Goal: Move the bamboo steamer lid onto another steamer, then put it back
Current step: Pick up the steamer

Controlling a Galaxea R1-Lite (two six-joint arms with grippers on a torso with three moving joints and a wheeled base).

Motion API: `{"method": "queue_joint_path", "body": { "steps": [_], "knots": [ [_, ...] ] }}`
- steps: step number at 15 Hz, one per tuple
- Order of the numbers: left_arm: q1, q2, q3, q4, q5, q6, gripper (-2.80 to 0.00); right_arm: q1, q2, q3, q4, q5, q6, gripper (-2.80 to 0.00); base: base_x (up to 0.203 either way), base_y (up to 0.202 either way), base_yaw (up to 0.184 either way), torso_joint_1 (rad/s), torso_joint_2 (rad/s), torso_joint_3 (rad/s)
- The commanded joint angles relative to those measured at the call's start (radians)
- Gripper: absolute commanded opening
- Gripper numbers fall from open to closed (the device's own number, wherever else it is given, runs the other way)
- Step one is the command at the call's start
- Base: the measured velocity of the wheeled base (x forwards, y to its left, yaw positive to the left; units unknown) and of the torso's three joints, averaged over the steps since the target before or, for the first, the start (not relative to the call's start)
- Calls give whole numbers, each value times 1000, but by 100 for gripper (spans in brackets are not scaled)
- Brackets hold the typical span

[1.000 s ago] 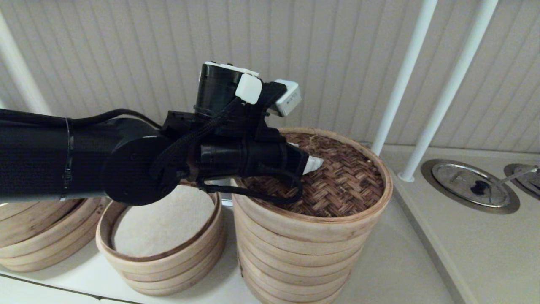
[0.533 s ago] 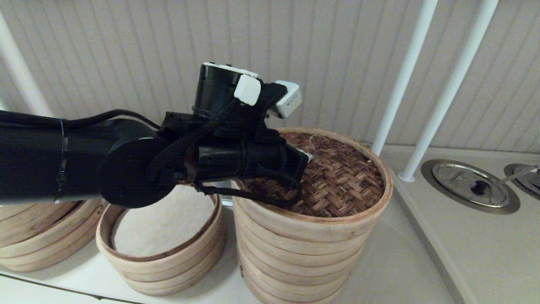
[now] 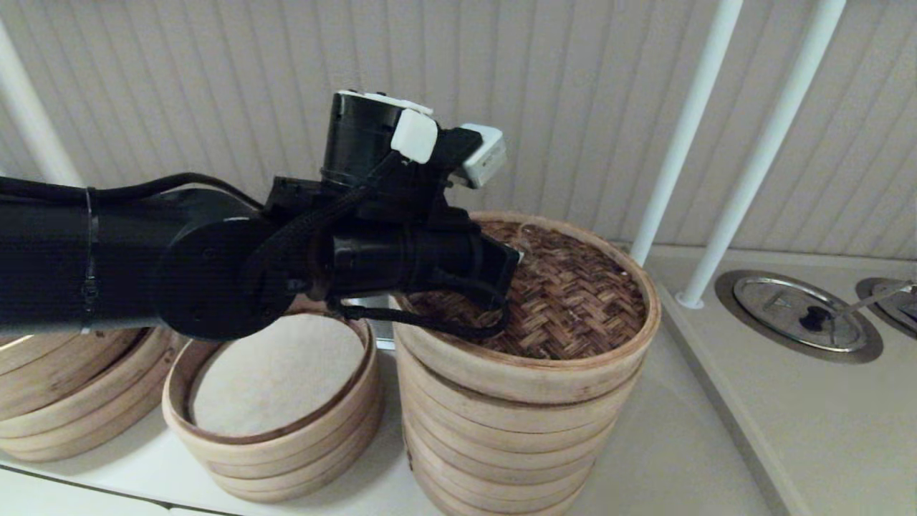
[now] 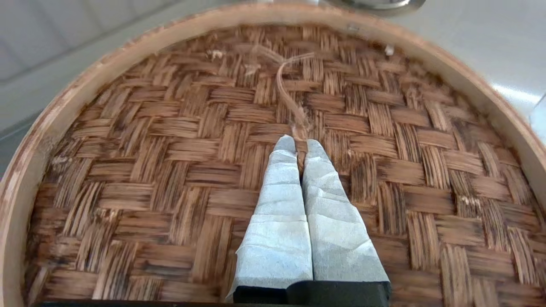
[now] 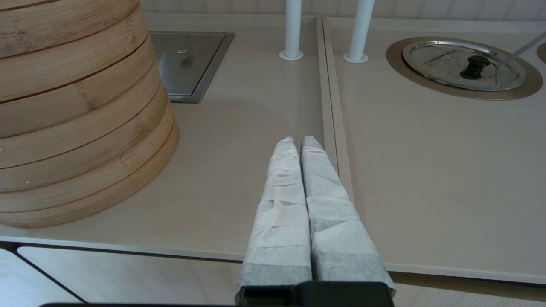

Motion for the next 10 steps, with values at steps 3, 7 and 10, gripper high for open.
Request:
{"method": "queue_joint_path", "body": {
  "steps": [3, 7, 10],
  "knots": [
    [0, -39, -13, 3, 3, 1, -280, 0, 0, 2, 0, 0, 0, -280, 0, 0, 0, 0, 0, 0],
    [0, -73, -11, 3, 17, -1, -280, 0, 0, 2, 1, 0, 0, -280, 0, 0, 0, 0, 0, 0],
    [0, -84, -18, -7, 52, -3, -280, 0, 0, 2, 0, 0, 0, -280, 0, 0, 0, 0, 0, 0]
  ]
}}
